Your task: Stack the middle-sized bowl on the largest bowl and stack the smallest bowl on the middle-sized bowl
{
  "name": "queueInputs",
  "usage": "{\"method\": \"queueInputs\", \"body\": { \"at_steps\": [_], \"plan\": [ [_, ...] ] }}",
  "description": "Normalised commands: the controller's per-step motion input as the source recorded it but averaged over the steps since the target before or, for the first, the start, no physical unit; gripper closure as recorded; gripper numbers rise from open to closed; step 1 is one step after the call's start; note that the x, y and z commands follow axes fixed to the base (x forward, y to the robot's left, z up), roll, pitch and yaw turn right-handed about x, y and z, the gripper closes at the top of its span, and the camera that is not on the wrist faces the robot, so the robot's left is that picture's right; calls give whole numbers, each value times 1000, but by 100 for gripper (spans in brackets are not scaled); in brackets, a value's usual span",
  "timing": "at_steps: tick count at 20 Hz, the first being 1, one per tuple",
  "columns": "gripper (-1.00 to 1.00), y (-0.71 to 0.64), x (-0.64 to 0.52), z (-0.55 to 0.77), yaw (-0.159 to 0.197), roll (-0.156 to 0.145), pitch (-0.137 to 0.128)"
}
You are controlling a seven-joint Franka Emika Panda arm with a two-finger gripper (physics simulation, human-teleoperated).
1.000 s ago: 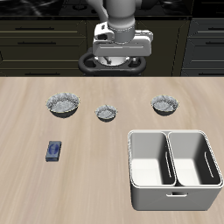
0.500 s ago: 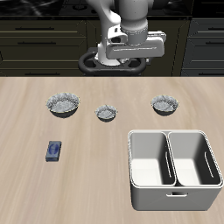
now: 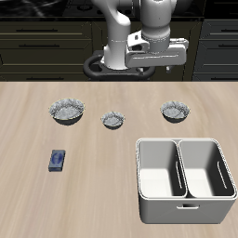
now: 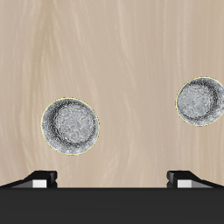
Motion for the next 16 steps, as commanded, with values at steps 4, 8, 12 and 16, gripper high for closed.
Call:
{"method": "queueInputs", "body": {
  "at_steps": [4,8,12,16],
  "plan": [
    [-100,268,64,-97,27,-53,5],
    [-100,266,-2,-151,36,-9,-4],
    [-100,309,-56,-197,81,-18,-5],
    [-100,105,-34,-73,49,-21,-48]
  ]
}}
